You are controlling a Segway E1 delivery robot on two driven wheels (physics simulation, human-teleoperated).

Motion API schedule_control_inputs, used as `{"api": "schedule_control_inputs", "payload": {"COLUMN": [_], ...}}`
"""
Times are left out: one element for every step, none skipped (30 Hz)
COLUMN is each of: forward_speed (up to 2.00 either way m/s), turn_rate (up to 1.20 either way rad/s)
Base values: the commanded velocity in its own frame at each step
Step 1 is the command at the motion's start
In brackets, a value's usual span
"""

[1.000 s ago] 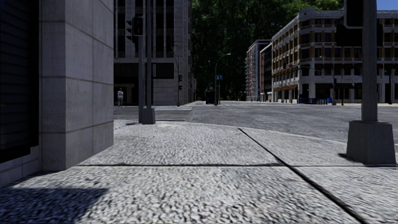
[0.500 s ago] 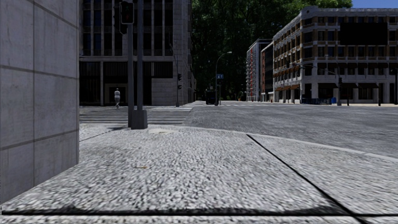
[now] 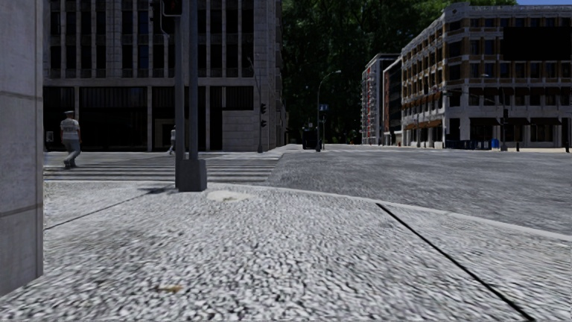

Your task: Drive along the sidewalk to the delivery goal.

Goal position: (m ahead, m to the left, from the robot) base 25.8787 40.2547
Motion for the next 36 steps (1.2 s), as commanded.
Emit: {"api": "schedule_control_inputs", "payload": {"forward_speed": [1.03,1.03,1.03,1.03,1.02,1.02,1.02,1.02,1.02,1.02,1.02,1.02,1.02,1.02,1.02,1.02,1.03,1.04,1.04,1.06,1.09,1.11,1.11,1.12,1.12,1.12,1.12,1.12,1.12,1.12,1.12,1.12,1.12,1.12,1.12,1.12], "turn_rate": [0.3,0.3,0.32,0.32,0.38,0.5,0.58,0.58,0.59,0.6,0.6,0.6,0.59,0.58,0.58,0.58,0.54,0.5,0.5,0.44,0.41,0.31,0.31,0.2,0.11,0.03,0.03,0.0,0.0,0.0,0.0,0.0,0.0,0.1,0.1,0.23]}}
